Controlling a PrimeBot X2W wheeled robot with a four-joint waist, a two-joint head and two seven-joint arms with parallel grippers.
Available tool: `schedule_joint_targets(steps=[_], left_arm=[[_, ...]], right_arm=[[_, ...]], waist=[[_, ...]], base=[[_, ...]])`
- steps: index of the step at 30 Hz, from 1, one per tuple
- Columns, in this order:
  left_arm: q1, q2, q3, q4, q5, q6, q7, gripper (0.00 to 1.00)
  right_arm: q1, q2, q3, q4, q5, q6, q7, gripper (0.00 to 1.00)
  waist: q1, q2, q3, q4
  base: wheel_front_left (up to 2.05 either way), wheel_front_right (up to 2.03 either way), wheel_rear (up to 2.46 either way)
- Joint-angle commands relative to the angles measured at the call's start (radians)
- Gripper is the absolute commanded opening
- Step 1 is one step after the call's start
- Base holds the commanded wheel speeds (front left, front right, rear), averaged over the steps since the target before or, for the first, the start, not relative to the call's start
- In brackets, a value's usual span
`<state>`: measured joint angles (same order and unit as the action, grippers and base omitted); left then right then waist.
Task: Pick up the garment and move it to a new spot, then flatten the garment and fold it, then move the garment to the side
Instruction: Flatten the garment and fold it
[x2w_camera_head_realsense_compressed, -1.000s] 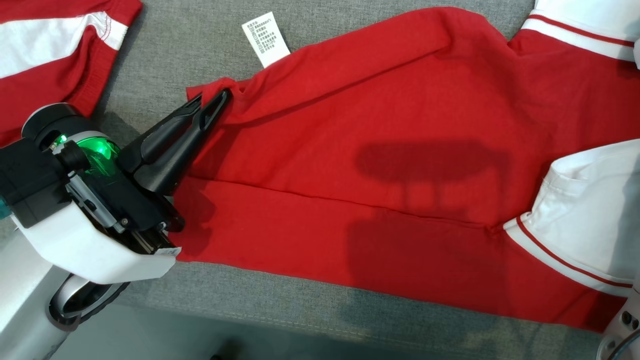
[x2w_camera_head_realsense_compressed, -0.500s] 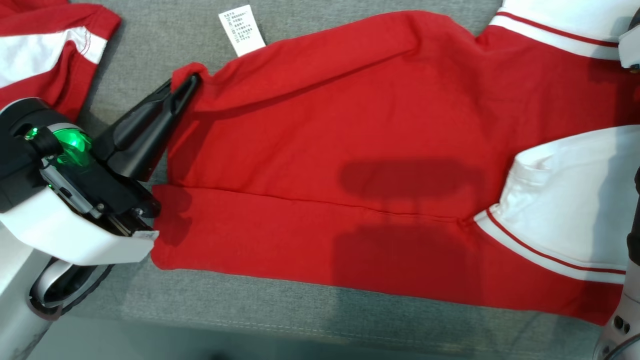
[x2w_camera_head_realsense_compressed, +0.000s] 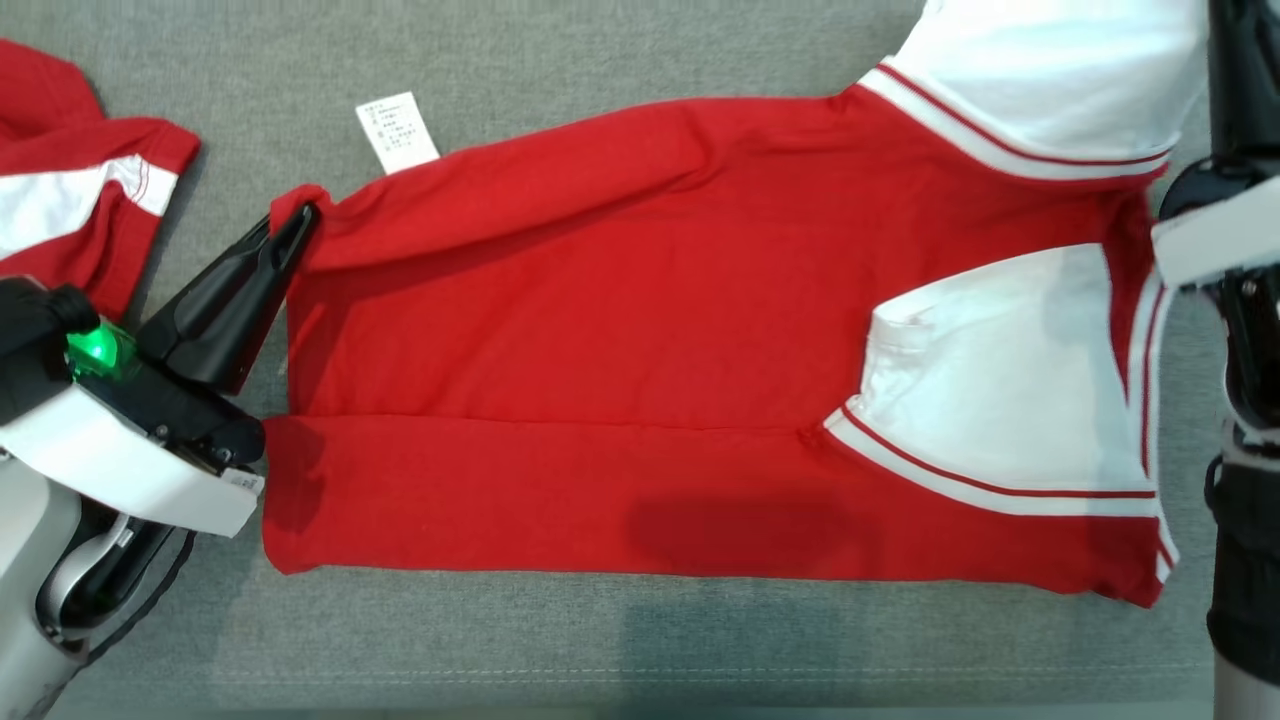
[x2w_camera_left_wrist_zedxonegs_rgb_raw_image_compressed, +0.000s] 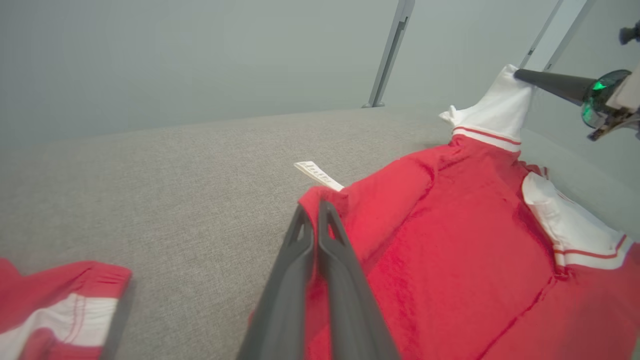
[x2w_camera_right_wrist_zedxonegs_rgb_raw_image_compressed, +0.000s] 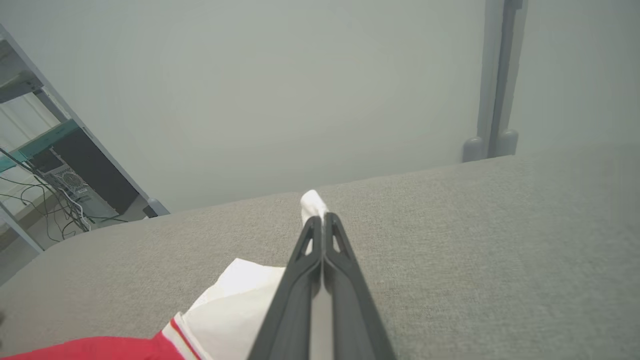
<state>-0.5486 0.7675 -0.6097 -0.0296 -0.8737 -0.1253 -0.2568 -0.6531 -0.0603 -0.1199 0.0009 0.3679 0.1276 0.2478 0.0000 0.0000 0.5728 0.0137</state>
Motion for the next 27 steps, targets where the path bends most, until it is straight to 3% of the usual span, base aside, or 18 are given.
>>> schedule_joint_targets(steps=[1, 16, 27], left_arm=[[0.01, 0.046, 0.04, -0.001, -0.009, -0.005, -0.005, 0.0], [0.087, 0.048, 0.006, 0.11, -0.006, -0.005, -0.005, 0.0], [0.168, 0.03, -0.028, 0.114, 0.019, -0.005, -0.005, 0.0]], right_arm=[[0.039, 0.01, 0.021, -0.048, 0.015, 0.003, 0.014, 0.0], [0.391, 0.01, 0.055, -0.22, 0.132, 0.003, 0.015, 0.0], [0.531, 0.01, 0.039, -0.161, 0.175, 0.003, -0.059, 0.0]], waist=[[0.0, 0.0, -0.033, -0.028], [0.0, 0.0, -0.128, -0.089], [0.0, 0.0, -0.196, -0.068]], base=[[0.0, 0.0, 0.0], [0.0, 0.0, 0.0], [0.0, 0.0, 0.0]])
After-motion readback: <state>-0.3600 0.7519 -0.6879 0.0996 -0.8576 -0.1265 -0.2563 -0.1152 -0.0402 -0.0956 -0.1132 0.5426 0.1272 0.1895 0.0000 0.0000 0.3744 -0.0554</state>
